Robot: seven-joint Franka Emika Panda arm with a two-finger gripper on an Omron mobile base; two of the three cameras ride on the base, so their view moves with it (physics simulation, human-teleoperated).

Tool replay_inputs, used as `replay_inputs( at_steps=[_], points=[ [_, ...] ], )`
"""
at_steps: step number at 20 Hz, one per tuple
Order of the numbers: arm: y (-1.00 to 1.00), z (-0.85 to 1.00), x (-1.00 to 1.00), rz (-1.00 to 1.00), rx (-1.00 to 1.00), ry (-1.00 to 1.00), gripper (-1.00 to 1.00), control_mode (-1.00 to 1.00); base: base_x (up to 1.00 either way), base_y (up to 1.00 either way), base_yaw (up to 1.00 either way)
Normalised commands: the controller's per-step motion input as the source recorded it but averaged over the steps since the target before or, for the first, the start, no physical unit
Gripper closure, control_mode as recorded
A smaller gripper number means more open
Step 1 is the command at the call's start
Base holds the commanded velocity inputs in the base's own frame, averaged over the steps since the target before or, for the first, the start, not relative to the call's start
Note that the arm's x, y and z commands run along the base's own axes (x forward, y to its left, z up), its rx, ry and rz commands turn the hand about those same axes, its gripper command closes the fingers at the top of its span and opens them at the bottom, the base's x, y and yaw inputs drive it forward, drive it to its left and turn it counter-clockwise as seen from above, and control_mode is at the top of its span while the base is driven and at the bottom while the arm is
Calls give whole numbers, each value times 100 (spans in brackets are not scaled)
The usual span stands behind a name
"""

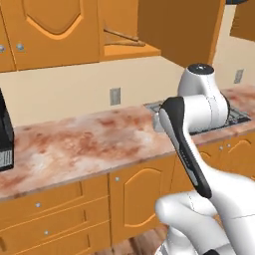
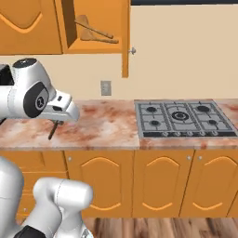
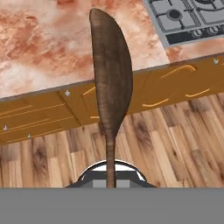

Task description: Organize the utensils by type. Pick up the wooden spoons from the counter and place them in the open cabinet. Then pick up the metallic utensils from the counter and place them in the open drawer.

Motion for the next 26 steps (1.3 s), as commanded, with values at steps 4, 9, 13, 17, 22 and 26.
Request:
replay_inputs(
  at_steps=[4, 9, 13, 17, 22, 26],
  points=[
    [0, 0, 0, 0, 0, 0, 100, 100, 0, -19, -74],
    [0, 0, 0, 0, 0, 0, 100, 100, 0, -16, -73],
    [0, 0, 0, 0, 0, 0, 100, 100, 0, -15, -73],
    [0, 0, 0, 0, 0, 0, 100, 100, 0, -16, -74],
    [0, 0, 0, 0, 0, 0, 100, 100, 0, -17, -73],
    [0, 0, 0, 0, 0, 0, 100, 100, -4, -22, -65]
  ],
)
